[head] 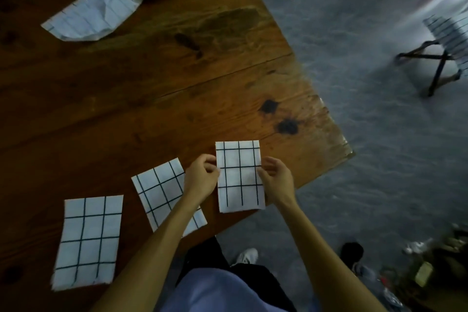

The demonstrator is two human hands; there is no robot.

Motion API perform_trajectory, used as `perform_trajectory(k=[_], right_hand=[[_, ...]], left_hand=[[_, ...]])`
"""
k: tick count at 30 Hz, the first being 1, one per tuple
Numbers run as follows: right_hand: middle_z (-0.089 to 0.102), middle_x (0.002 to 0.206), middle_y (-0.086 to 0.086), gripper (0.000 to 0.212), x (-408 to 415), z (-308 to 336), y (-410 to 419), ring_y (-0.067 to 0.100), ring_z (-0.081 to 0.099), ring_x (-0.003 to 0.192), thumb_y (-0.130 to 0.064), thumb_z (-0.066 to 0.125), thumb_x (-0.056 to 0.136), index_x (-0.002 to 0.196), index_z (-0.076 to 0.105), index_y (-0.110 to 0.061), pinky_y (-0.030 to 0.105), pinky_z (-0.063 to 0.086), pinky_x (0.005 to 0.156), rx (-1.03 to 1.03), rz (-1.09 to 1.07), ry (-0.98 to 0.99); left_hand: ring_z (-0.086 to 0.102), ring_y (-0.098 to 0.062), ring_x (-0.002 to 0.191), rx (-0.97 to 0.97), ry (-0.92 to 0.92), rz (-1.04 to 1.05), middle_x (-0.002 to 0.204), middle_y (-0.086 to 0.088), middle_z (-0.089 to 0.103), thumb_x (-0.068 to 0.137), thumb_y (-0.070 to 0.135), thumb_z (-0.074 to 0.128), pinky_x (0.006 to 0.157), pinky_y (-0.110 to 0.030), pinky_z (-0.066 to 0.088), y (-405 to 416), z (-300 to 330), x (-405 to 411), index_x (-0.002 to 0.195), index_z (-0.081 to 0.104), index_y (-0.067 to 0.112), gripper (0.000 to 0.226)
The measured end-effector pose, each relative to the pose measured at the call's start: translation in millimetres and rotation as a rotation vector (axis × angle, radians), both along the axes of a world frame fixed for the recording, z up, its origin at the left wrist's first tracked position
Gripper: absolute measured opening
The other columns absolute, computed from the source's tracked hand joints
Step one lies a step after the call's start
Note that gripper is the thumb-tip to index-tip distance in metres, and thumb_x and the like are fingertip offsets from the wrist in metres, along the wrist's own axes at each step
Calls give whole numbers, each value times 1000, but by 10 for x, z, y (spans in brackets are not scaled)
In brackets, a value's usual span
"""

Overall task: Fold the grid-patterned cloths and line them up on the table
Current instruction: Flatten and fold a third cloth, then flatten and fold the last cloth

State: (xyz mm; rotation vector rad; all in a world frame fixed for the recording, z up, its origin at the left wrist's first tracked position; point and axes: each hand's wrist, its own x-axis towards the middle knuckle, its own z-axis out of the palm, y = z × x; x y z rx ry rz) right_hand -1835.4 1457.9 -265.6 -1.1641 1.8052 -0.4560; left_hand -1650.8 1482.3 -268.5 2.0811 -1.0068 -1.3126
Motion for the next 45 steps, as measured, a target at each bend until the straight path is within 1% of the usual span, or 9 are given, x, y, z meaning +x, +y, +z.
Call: perform_trajectory(k=[4, 8, 13, 16, 20, 28, 35, 40, 45], right_hand=[[62, 115, -3, 42, -108, 45, -160, 10, 59, 101, -23, 64, 91, 131, 53, -16, 24, 50, 84, -29, 69, 62], [61, 111, -7, 35, -350, 331, -370, 2, 57, 95, -24, 60, 94, 128, 56, -17, 13, 44, 77, -128, 122, 11], [65, 119, -1, 31, -933, 836, -725, 8, 60, 103, -31, 56, 96, 124, 61, -20, 26, 52, 88, -314, 240, 32], [62, 126, 1, 34, -1473, 1168, -902, 13, 58, 111, -33, 48, 99, 128, 58, -18, 22, 44, 88, -434, 376, 99], [58, 131, 3, 37, -2223, 1604, -1088, 19, 55, 117, -34, 41, 102, 132, 56, -19, 29, 42, 95, -592, 552, 173], [55, 136, 3, 46, -3327, 2381, -1573, 19, 51, 123, -42, 34, 102, 136, 52, -17, 35, 42, 101, -781, 749, 243], [50, 141, 1, 48, -3505, 2422, -2308, 19, 48, 126, -46, 34, 101, 140, 46, -21, 37, 39, 105, -853, 842, 237], [45, 146, 0, 50, -3682, 2217, -3225, 19, 43, 131, -50, 32, 100, 143, 41, -26, 33, 30, 107, -794, 877, 380], [43, 148, 0, 56, -3757, 2211, -4342, 19, 40, 134, -56, 28, 98, 145, 38, -27, 35, 27, 110, -676, 948, 534]], left_hand=[[54, -1, 71, -19, -104, -6, 110, -1, 63, 93, 16, 56, 56, -14, 41, -106, 64, -83, 123, 54, 17, 30], [54, 1, 77, -101, -100, -105, 113, 2, 61, 96, 25, 52, 59, -14, 44, -284, 386, -300, 123, 54, 21, 27], [51, -11, 114, -281, -314, -411, 125, 3, 57, 96, 45, 44, 89, -26, 44, -556, 1025, -754, 128, 51, 25, 39], [44, -14, 124, -320, -512, -532, 135, 2, 50, 93, 55, 34, 101, -32, 37, -695, 1490, -1270, 135, 46, 24, 53], [40, -14, 129, -387, -687, -474, 140, 3, 47, 85, 68, 21, 107, -35, 32, -777, 1984, -2049, 136, 45, 24, 71], [30, -14, 137, -411, -830, -371, 148, 3, 38, 90, 66, 23, 112, -38, 21, -1086, 2631, -3212, 141, 39, 28, 65], [29, -13, 138, -356, -882, -288, 149, 4, 35, 92, 62, 25, 112, -35, 21, -1727, 2635, -3609, 142, 35, 30, 60], [38, -15, 132, -349, -957, -266, 143, 3, 44, 86, 68, 12, 111, -37, 24, -2674, 2352, -3616, 139, 42, 26, 74], [47, -20, 125, -401, -853, -256, 136, -1, 53, 84, 74, 7, 106, -39, 30, -3814, 2070, -3556, 135, 50, 20, 85]])
